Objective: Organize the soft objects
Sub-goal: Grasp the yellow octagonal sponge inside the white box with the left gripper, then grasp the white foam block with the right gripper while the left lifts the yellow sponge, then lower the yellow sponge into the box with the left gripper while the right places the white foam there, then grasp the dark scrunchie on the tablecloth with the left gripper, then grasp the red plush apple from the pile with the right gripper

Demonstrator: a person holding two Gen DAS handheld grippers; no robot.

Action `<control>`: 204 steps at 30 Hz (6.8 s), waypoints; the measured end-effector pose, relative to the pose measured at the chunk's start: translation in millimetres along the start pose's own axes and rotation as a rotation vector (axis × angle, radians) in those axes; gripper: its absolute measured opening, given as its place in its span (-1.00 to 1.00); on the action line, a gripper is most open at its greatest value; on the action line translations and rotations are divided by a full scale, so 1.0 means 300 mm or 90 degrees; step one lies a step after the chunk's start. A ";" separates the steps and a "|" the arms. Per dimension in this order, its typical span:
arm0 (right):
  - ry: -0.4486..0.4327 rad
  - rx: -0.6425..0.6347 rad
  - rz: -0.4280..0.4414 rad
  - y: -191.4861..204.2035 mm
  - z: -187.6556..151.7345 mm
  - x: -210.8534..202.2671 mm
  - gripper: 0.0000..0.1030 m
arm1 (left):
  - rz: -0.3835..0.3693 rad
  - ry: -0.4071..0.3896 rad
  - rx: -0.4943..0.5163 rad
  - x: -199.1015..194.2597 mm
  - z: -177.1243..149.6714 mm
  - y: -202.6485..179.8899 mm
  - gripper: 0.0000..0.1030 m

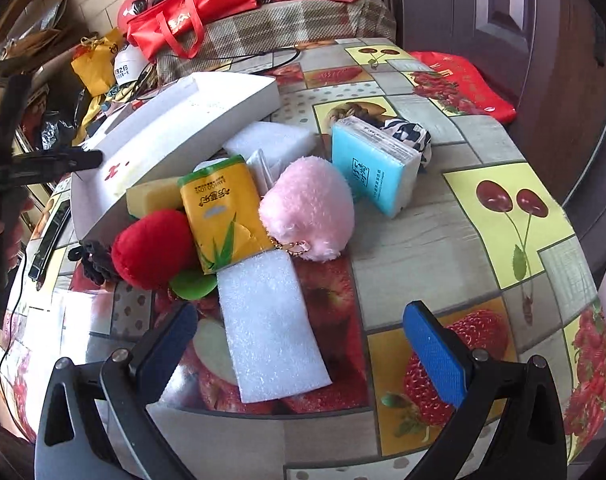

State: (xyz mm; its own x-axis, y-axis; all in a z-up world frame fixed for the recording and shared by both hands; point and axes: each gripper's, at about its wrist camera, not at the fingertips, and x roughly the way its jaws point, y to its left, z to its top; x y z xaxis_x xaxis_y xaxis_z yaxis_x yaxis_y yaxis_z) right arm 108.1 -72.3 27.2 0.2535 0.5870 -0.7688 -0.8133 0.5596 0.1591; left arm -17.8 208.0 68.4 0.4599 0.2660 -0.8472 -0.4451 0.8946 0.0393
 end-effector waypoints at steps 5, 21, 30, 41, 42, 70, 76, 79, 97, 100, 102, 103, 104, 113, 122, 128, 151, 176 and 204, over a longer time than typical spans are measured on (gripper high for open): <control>0.006 0.015 0.000 -0.023 -0.001 0.013 1.00 | -0.032 0.044 0.080 0.056 -0.010 -0.042 0.93; 0.033 0.060 0.007 -0.051 -0.011 0.045 1.00 | -0.062 0.111 0.052 0.200 0.045 -0.038 0.61; 0.034 0.012 0.006 0.002 -0.002 0.067 0.91 | -0.045 0.069 0.039 0.166 0.029 -0.007 0.02; 0.041 -0.137 -0.047 0.129 -0.021 0.113 -0.03 | -0.026 -0.046 -0.036 -0.035 -0.001 0.046 0.00; 0.043 -0.143 -0.050 0.133 -0.021 0.109 -0.03 | -0.021 -0.055 -0.038 -0.059 -0.009 0.043 0.00; -0.309 0.015 0.049 0.144 0.262 -0.464 -0.03 | 0.100 -0.226 -0.108 -0.633 -0.155 -0.075 0.00; -0.309 -0.010 0.079 0.225 0.291 -0.446 -0.03 | 0.112 -0.228 -0.136 -0.668 -0.197 -0.025 0.00; -0.307 -0.026 0.089 0.266 0.301 -0.439 -0.03 | 0.114 -0.229 -0.149 -0.674 -0.210 -0.005 0.00; -0.298 -0.080 0.117 0.380 0.363 -0.424 -0.02 | 0.109 -0.229 -0.173 -0.655 -0.208 0.058 0.01; -0.296 -0.086 0.117 0.389 0.391 -0.416 -0.02 | 0.108 -0.223 -0.169 -0.637 -0.189 0.067 0.01; -0.292 -0.090 0.120 0.400 0.412 -0.407 -0.02 | 0.109 -0.219 -0.165 -0.624 -0.170 0.074 0.01; -0.289 -0.090 0.123 0.403 0.420 -0.400 -0.02 | 0.109 -0.217 -0.164 -0.617 -0.160 0.079 0.01; -0.284 -0.089 0.128 0.406 0.430 -0.391 -0.02 | 0.108 -0.214 -0.163 -0.609 -0.149 0.084 0.01; -0.209 -0.083 0.156 0.443 0.524 -0.233 0.00 | 0.070 -0.139 -0.175 -0.434 -0.012 0.159 0.02; -0.097 -0.054 0.142 0.457 0.566 0.074 -0.01 | 0.072 -0.058 -0.170 -0.168 0.069 0.187 0.02; -0.056 -0.028 0.117 0.460 0.576 0.225 0.00 | 0.037 -0.024 -0.214 -0.026 0.070 0.233 0.23; -0.142 0.040 0.120 0.362 0.509 0.022 1.00 | 0.039 -0.158 -0.263 -0.274 -0.095 0.234 0.99; -0.090 0.054 0.003 0.066 0.055 -0.157 1.00 | -0.069 -0.028 0.151 -0.099 -0.295 -0.312 -0.69; -0.082 -0.219 0.077 0.394 0.086 -0.075 0.07 | -0.079 -0.117 -0.088 -0.437 -0.325 -0.082 -0.70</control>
State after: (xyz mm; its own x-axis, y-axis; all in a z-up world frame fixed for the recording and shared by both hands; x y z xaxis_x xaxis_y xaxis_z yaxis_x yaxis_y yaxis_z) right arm 20.0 -4.3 79.3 0.1910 0.7173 -0.6701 -0.9639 0.2661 0.0101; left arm -142.1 116.0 126.8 0.6436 0.2288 -0.7304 -0.4717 0.8700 -0.1432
